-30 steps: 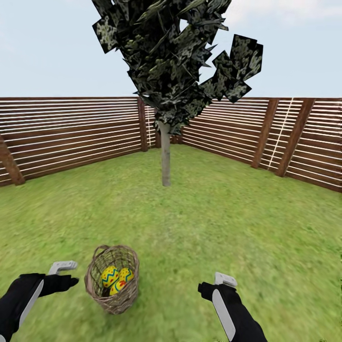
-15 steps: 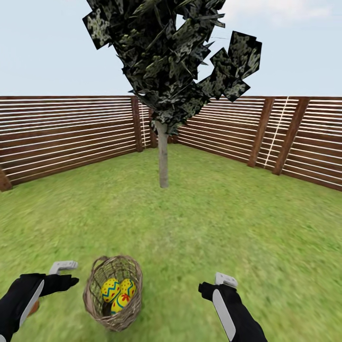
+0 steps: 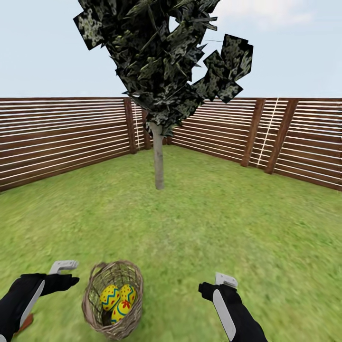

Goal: Take the three Easter eggs out of the wicker basket on the lawn in the garden, then place them on the lawn next to a single tree (choose any tree) so that all three eggs are next to the same tree and none are left in the basket.

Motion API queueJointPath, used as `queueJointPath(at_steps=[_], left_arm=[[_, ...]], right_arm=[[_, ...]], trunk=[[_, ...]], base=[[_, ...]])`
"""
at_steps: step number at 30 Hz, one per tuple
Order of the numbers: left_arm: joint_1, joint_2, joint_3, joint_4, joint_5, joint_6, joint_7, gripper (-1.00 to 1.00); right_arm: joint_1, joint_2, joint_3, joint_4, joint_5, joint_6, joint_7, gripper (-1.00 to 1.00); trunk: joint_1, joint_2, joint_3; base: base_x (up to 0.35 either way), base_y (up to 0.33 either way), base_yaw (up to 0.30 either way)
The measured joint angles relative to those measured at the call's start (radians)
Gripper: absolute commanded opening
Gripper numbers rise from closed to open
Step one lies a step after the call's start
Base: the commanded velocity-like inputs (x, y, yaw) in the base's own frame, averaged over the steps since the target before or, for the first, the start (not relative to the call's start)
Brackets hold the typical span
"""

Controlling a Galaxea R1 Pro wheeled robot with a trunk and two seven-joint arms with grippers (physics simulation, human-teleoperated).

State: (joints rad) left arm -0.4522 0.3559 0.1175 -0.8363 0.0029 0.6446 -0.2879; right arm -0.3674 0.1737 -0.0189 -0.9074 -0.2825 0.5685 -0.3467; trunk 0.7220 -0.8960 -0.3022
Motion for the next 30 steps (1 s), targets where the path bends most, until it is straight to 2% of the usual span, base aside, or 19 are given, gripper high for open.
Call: queueJointPath(at_steps=[7, 14, 20, 30], left_arm=[[0.0, 0.0, -0.001, 0.0, -0.001, 0.0, 0.002, 1.0], [0.0, 0.0, -0.002, 0.0, -0.001, -0.008, 0.001, 1.0], [0.0, 0.0, -0.003, 0.0, -0.002, -0.009, 0.001, 1.0], [0.0, 0.0, -0.005, 0.0, -0.003, -0.03, 0.001, 1.0]], right_arm=[[0.0, 0.0, 0.0, 0.001, 0.0, 0.0, 0.0, 1.0], [0.0, 0.0, 0.0, 0.001, 0.0, -0.001, 0.0, 1.0], [0.0, 0.0, 0.001, 0.002, 0.001, -0.001, 0.001, 1.0], [0.0, 0.0, 0.004, 0.002, 0.002, -0.002, 0.001, 1.0]], trunk=[[0.0, 0.0, 0.008], [0.0, 0.0, 0.015], [0.0, 0.0, 0.016], [0.0, 0.0, 0.016]], base=[[-0.001, 0.056, -0.219], [0.0, 0.249, -0.191], [0.0, 0.266, -0.031], [0.0, 0.097, -0.002]])
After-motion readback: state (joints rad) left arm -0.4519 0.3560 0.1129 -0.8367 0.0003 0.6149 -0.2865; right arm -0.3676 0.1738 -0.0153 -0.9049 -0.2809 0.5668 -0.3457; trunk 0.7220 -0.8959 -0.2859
